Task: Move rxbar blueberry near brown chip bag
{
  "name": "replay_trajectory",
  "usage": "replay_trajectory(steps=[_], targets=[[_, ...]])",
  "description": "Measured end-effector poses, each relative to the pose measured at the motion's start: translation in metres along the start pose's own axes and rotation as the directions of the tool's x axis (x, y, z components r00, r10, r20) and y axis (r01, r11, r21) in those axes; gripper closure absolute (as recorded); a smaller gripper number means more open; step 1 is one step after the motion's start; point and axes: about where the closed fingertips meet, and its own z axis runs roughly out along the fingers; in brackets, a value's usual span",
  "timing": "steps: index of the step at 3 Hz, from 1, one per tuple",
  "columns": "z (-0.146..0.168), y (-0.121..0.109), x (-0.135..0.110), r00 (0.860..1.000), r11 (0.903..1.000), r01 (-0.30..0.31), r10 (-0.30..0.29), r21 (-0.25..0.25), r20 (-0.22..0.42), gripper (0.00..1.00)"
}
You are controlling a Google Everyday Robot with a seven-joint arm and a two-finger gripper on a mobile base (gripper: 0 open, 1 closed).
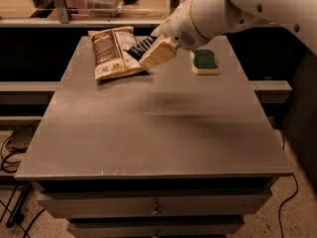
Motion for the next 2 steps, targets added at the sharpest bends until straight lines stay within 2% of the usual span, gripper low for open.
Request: replay_trajectory(steps=[1,2], targets=[[0.045,-0.005,-0.008,1.000,1.0000,-0.003,0.003,-0.007,0.001,0.87],[0.085,-0.013,-0.002,0.999,0.9992,-0.038,0.038,-0.012,-0.022,0.69]])
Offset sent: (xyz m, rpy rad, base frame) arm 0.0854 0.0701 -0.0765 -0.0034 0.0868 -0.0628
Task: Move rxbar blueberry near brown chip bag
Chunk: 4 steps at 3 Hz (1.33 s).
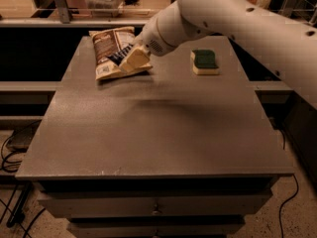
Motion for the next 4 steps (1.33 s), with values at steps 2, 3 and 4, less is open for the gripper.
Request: replay_trajectory(steps=[2,3,4], targets=[[0.051,-0.007,0.002,0.996,0.9952,-0.095,0.095,-0.024,0.001,0.22],[0.046,-0.008,-0.018,0.990,0.9917,-0.116,0.120,-0.056,0.076,0.00],[0.046,-0.008,-0.018,0.990,0.9917,-0.116,0.120,-0.056,0.076,0.00]])
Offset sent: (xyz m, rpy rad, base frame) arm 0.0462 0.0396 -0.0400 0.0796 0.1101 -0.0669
